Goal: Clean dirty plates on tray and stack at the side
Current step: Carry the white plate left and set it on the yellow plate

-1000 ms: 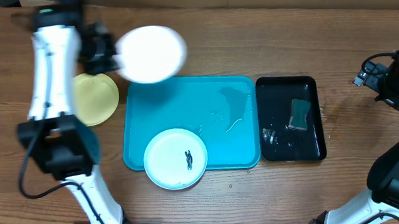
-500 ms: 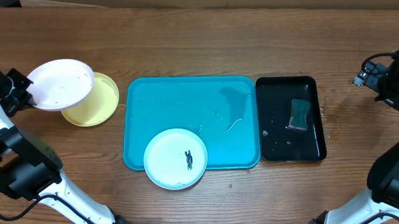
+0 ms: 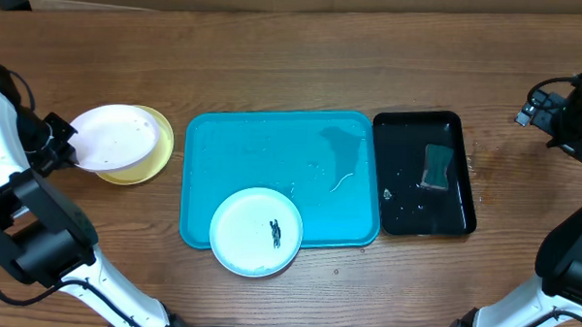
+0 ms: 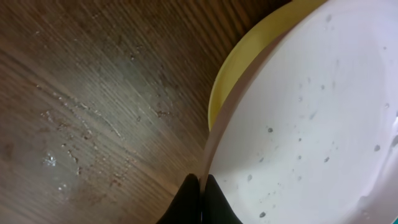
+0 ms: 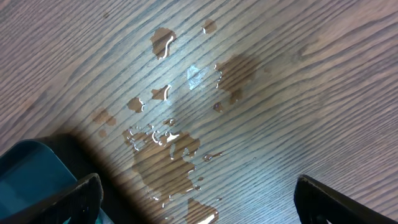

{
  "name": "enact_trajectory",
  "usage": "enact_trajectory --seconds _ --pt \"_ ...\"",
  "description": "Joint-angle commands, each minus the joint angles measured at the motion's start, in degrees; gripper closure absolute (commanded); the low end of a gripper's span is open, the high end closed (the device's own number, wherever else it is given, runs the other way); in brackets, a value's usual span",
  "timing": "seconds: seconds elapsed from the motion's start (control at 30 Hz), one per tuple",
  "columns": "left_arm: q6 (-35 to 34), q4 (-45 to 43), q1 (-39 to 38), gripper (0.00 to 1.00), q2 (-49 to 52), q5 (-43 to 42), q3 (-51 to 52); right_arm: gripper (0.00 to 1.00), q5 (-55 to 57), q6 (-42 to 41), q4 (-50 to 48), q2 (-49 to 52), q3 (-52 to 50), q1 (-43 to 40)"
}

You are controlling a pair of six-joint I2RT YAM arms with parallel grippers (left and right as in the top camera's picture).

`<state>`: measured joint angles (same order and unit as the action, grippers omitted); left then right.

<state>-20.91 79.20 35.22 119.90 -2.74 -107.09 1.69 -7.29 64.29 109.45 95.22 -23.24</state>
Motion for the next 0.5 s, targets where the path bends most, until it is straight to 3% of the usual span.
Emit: enact_trajectory --seconds 0.0,0.13,0.17,0.2,0.3,0.4,0.47 --pt "-0.28 -1.9 -0.04 0.96 0.0 0.37 1.16 0.0 -0.02 -0.17 -0.17 -0.9 0.37 -0.13" --pt "-0.28 -4.15 -0.07 0.95 0.0 0.13 1.66 0.0 -0.02 -0.17 -0.17 -0.9 0.37 -0.13" --pt "-0.28 -4.48 -0.07 0.9 0.0 0.13 1.68 0.0 -0.02 -0.17 -0.17 -0.9 0.37 -0.13" --pt "-0.31 -4.55 -0.07 0.82 0.0 0.07 1.68 0.0 -0.02 -0.17 -0.17 -0.9 0.37 -0.13" --pt "-0.26 -4.52 -0.07 0.34 0.0 -1.31 1.68 0.0 -0.02 -0.17 -0.17 -0.9 0.37 -0.13" --pt "1.97 -4.42 -0.13 0.21 0.0 -5.18 1.68 0.0 -0.02 -0.17 -0.17 -0.9 0.37 -0.13" --pt "3.87 -3.87 -0.33 0.17 0.0 -7.76 1.68 0.0 -0.02 -0.17 -0.17 -0.9 0.37 -0.13"
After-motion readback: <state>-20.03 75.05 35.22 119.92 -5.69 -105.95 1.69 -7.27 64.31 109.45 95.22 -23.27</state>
